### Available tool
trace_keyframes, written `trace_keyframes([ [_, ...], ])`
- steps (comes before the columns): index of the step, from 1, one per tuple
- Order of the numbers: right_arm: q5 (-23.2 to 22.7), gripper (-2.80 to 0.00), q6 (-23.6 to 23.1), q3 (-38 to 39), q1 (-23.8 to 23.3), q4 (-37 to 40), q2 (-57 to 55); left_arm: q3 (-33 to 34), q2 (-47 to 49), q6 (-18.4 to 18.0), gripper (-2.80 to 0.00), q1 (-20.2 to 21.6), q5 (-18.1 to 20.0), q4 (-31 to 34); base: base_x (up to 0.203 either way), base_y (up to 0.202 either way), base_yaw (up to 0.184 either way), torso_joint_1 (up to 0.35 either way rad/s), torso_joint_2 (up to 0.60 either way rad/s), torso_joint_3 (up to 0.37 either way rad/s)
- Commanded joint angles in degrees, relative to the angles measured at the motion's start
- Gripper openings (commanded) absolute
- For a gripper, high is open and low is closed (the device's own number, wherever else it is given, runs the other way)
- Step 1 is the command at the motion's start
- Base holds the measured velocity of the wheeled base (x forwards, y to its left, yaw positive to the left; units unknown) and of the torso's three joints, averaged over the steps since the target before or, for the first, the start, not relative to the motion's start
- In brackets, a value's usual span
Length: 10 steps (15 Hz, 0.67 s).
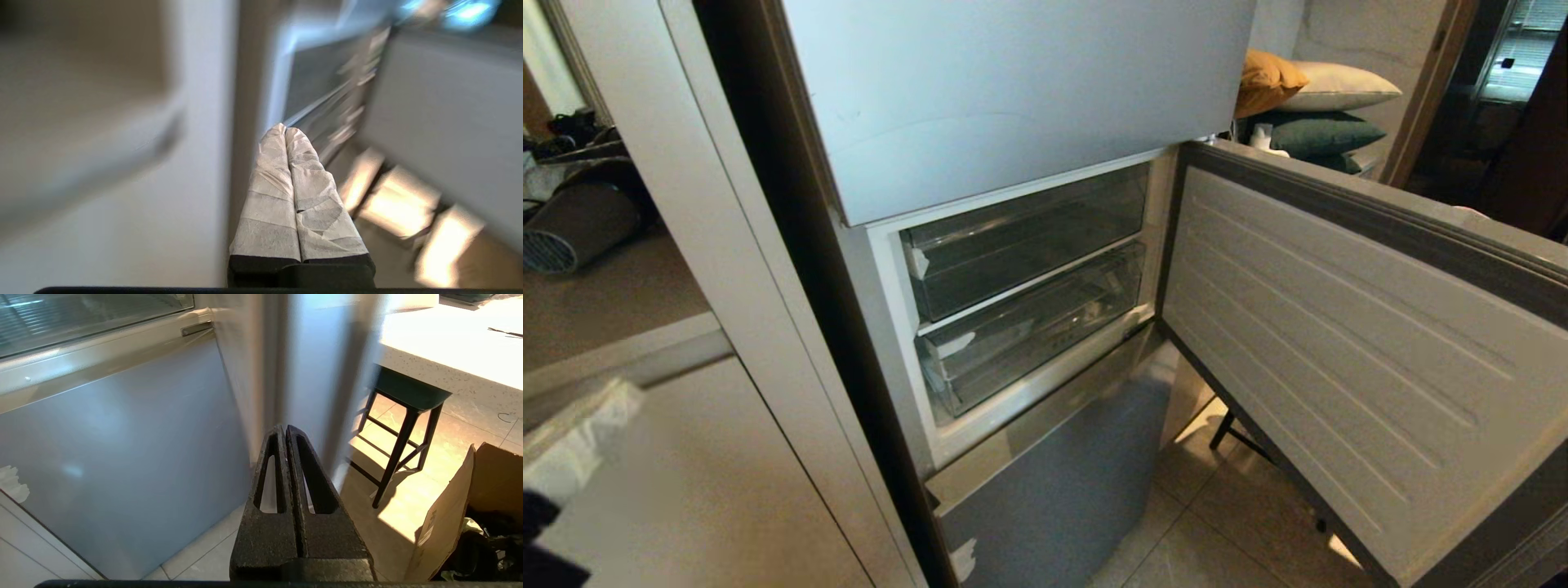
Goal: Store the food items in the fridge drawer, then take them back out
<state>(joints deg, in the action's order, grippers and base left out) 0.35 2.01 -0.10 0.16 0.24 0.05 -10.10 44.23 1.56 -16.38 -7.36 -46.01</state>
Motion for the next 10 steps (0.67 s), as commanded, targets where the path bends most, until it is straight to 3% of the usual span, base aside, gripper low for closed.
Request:
trace_keyframes([
  [1,0.00,-2.80,0.01,0.01,0.02,0.02,-0.05,6.15,-18.71,0.13,-2.80,4.21,-0.31,11.86,0.000,0.000,0.000,0.000,0.00,0.000],
  [3,-0.01,-2.80,0.01,0.01,0.02,0.02,-0.05,8.11,-27.16,1.10,-2.80,5.50,0.07,25.53,0.000,0.000,0.000,0.000,0.00,0.000],
  [5,0.00,-2.80,-0.07,0.01,0.02,0.02,-0.05,9.88,-28.41,2.38,-2.80,6.63,5.49,40.19,0.000,0.000,0.000,0.000,0.00,0.000],
  [6,0.00,-2.80,-0.07,0.01,0.02,0.02,-0.05,9.62,-28.00,2.56,-2.80,6.78,7.02,44.60,0.000,0.000,0.000,0.000,0.00,0.000],
  [7,0.00,-2.80,-0.07,0.01,0.02,0.02,-0.05,8.29,-27.73,1.56,-2.80,6.89,6.98,48.25,0.000,0.000,0.000,0.000,0.00,0.000],
  [9,0.00,-2.80,-0.07,0.01,0.02,0.02,-0.05,8.16,-27.89,-1.85,-2.80,7.29,6.22,48.82,0.000,0.000,0.000,0.000,0.00,0.000],
  [10,0.00,-2.80,-0.07,0.01,0.02,0.02,-0.05,8.18,-27.88,-1.91,-2.80,7.73,6.22,48.65,0.000,0.000,0.000,0.000,0.00,0.000],
])
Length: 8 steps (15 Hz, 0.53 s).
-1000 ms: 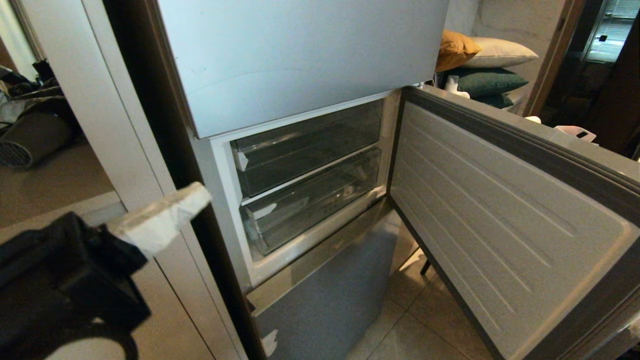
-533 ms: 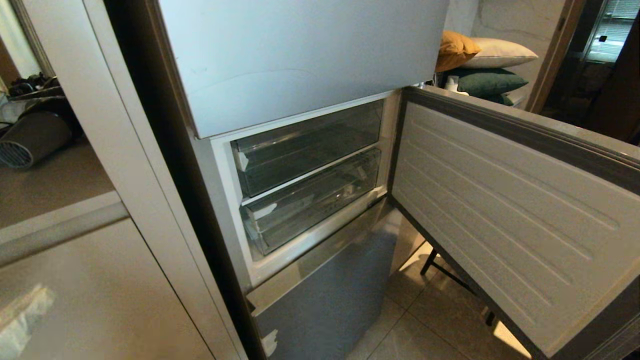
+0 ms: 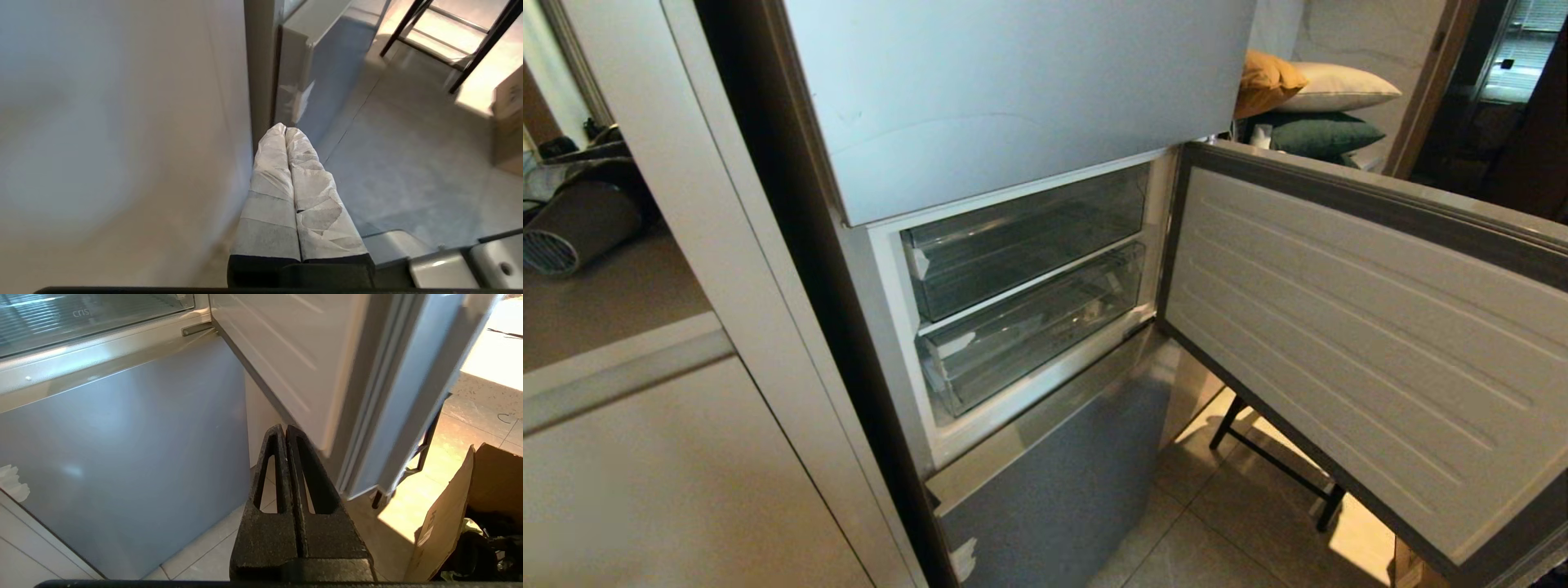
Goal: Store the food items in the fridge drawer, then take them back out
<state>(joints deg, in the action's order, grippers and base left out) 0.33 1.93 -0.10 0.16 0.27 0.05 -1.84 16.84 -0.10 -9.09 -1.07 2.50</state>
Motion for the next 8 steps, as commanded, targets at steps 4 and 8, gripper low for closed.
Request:
trace_keyframes([
  [4,0.02,-2.80,0.10,0.01,0.02,0.00,-0.05,1.23,-0.58,-3.36,-2.80,2.53,2.22,-0.57,0.000,0.000,0.000,0.000,0.00,0.000],
  [8,0.06,-2.80,-0.74,0.01,0.02,-0.09,-0.05,2.46,-0.58,-9.15,-2.80,2.50,4.87,-3.55,0.000,0.000,0.000,0.000,0.00,0.000],
])
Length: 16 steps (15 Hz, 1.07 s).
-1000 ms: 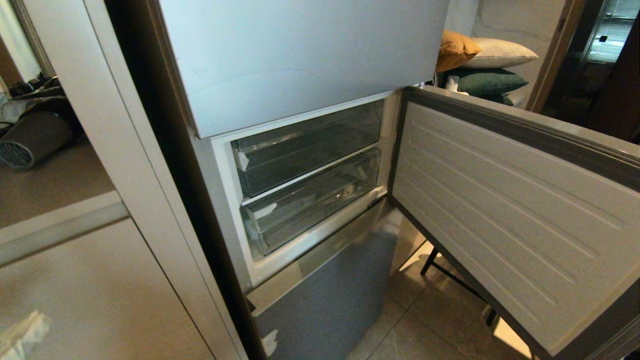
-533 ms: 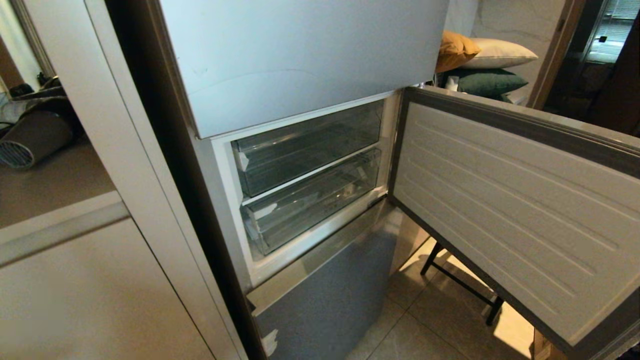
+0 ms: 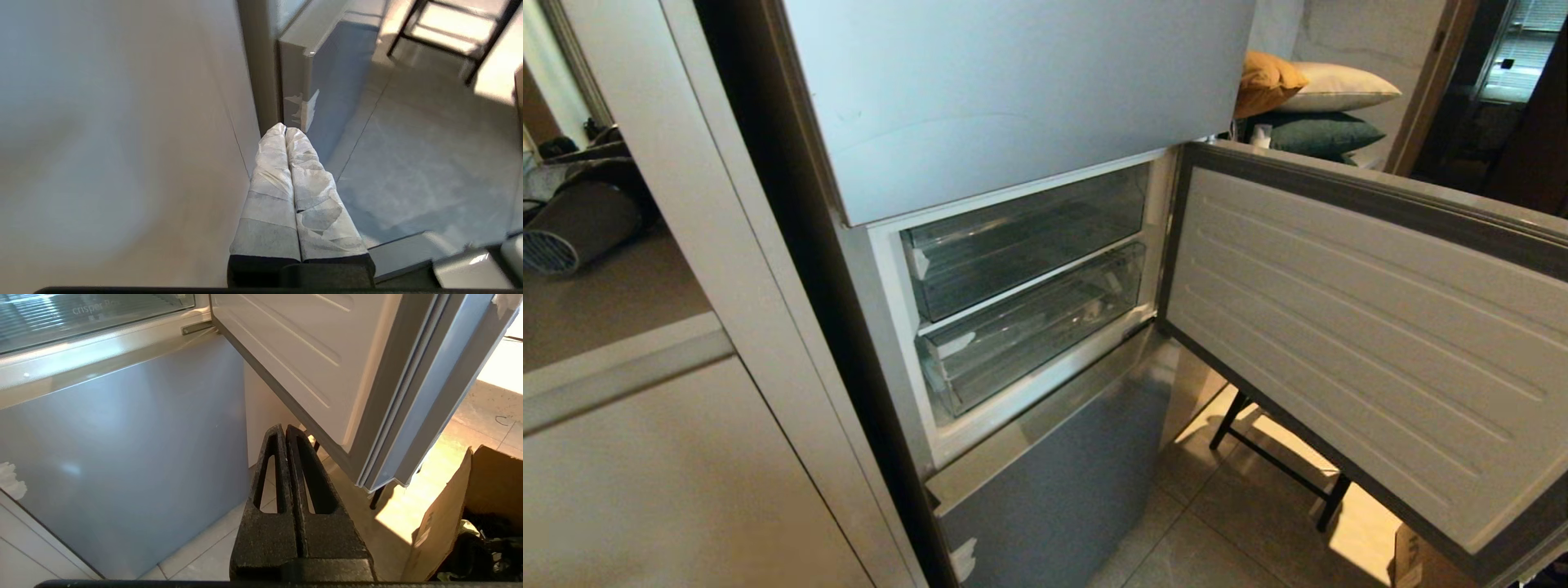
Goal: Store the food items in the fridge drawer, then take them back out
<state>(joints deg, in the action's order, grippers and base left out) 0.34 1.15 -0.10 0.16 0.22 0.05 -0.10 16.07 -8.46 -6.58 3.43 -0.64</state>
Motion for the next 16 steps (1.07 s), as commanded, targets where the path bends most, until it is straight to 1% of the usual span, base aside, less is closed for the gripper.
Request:
trace_keyframes([
  [1,0.34,-2.80,-0.53,-0.59,0.02,-0.27,-0.05,0.71,0.33,-0.72,-2.80,0.16,-0.53,-0.36,0.000,0.000,0.000,0.000,0.00,0.000],
  [2,0.62,-2.80,-0.79,-2.67,-0.04,0.16,-0.17,0.68,1.01,0.53,-2.80,1.45,-1.52,-0.23,0.000,0.000,0.000,0.000,0.00,0.000],
  [3,1.20,-2.80,-0.39,-5.74,-0.04,1.33,-1.56,0.65,1.53,1.51,-2.80,4.66,-1.98,-0.11,0.000,0.000,0.000,0.000,0.00,0.000],
  [4,1.91,-2.80,0.49,-8.58,-0.02,2.41,-4.52,0.64,1.76,1.91,-2.80,7.62,-2.17,-0.07,0.000,0.000,0.000,0.000,0.00,0.000],
  [5,2.61,-2.80,1.95,-12.11,-0.02,3.16,-8.91,0.65,0.63,2.07,-2.80,9.19,-2.22,-0.16,0.000,0.000,0.000,0.000,0.00,0.000],
  [7,3.37,-2.80,4.45,-18.76,-0.04,3.78,-17.45,0.65,-6.65,1.86,-2.80,7.89,-1.36,-0.16,0.000,0.000,0.000,0.000,0.00,0.000],
  [9,4.10,-2.80,6.03,-23.42,-0.17,3.35,-27.20,0.68,-14.85,0.01,-2.80,7.02,-0.51,-0.33,0.000,0.000,0.000,0.000,0.00,0.000],
  [10,5.08,-2.80,6.55,-24.70,-0.34,2.50,-31.98,0.69,-16.30,-0.92,-2.80,6.75,-0.31,-0.40,0.000,0.000,0.000,0.000,0.00,0.000],
  [11,6.63,-2.80,7.01,-25.65,-0.50,0.28,-37.13,0.71,-16.13,-0.67,-2.80,6.54,-0.49,-0.40,0.000,0.000,0.000,0.000,0.00,0.000],
  [14,10.37,-2.80,7.69,-27.26,-1.63,-8.38,-50.21,0.71,-16.07,8.14,-2.80,6.50,-3.22,-0.61,0.000,0.000,0.000,0.000,0.00,0.000],
  [16,11.82,-2.80,7.63,-28.34,-3.94,-13.67,-56.96,0.71,-16.07,8.55,-2.80,6.50,-3.34,-0.68,0.000,0.000,0.000,0.000,0.00,0.000],
])
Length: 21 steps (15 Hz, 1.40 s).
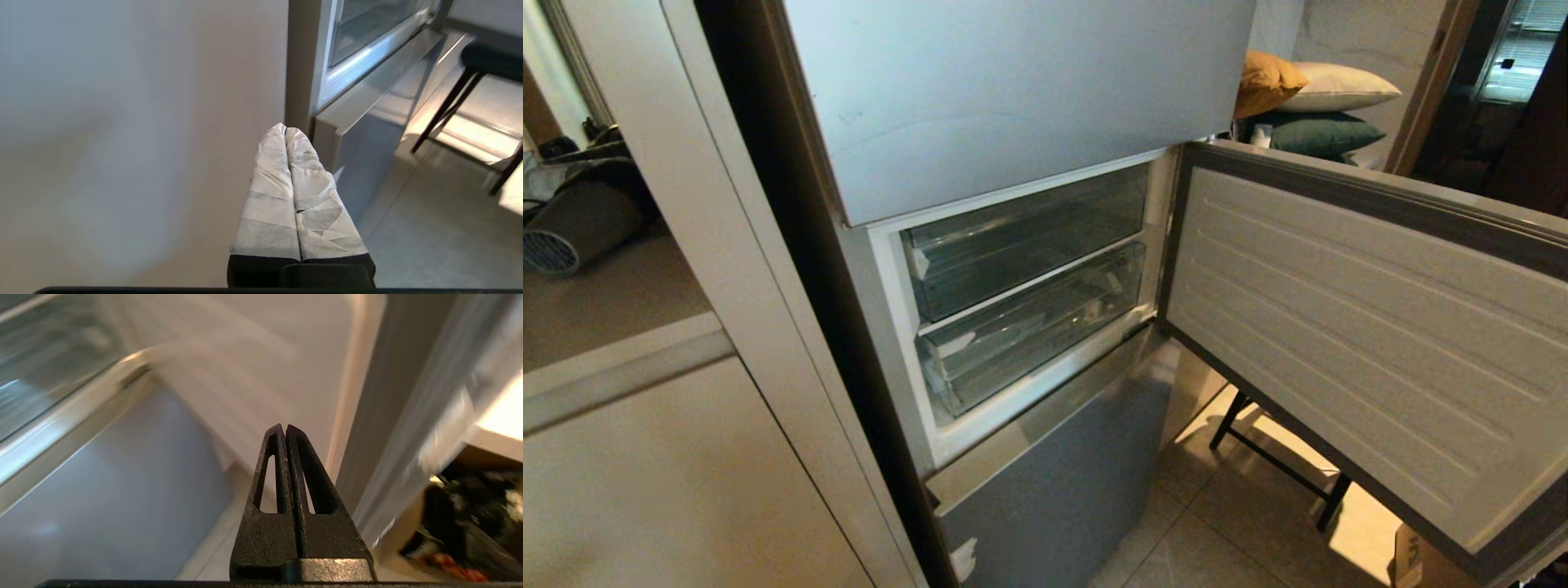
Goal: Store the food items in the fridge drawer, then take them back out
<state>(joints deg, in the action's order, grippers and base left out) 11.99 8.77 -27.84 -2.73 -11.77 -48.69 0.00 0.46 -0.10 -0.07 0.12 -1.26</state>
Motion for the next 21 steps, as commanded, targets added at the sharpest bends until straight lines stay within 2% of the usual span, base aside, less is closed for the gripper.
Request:
trace_keyframes([
  [1,0.53,-2.80,-0.13,-1.38,-2.70,-3.88,-11.28,0.62,-0.46,0.19,-2.80,-0.01,-0.03,-0.05,0.000,0.000,0.000,0.000,0.00,0.000],
  [3,0.77,-2.80,-0.07,-3.22,-6.90,-6.14,-15.51,0.62,-0.46,0.19,-2.80,-0.01,-0.03,-0.05,0.000,0.000,0.000,0.000,0.00,0.000],
  [6,0.74,-2.80,0.20,-5.41,-9.45,-6.62,-18.75,0.62,-0.46,0.19,-2.80,-0.01,-0.03,-0.05,0.000,0.000,0.000,0.000,0.00,0.000],
  [8,0.52,-2.80,0.25,-7.84,-13.82,-7.06,-21.44,0.62,-0.46,0.19,-2.80,-0.01,-0.03,-0.05,0.000,0.000,0.000,0.000,0.00,0.000],
  [10,-1.98,-2.80,0.16,-10.45,-17.15,-7.20,-22.96,0.62,-0.46,0.19,-2.80,-0.01,-0.03,-0.05,0.000,0.000,0.000,0.000,0.00,0.000],
  [16,-2.67,-2.80,0.24,-11.98,-18.00,-7.21,-23.94,0.62,-0.46,0.19,-2.80,-0.01,-0.03,-0.05,0.000,0.000,0.000,0.000,0.00,0.000],
  [21,-6.47,-2.80,-0.10,-17.24,-25.06,-7.28,-29.58,0.62,-0.46,0.19,-2.80,-0.01,-0.03,-0.05,0.000,0.000,0.000,0.000,0.00,0.000],
])
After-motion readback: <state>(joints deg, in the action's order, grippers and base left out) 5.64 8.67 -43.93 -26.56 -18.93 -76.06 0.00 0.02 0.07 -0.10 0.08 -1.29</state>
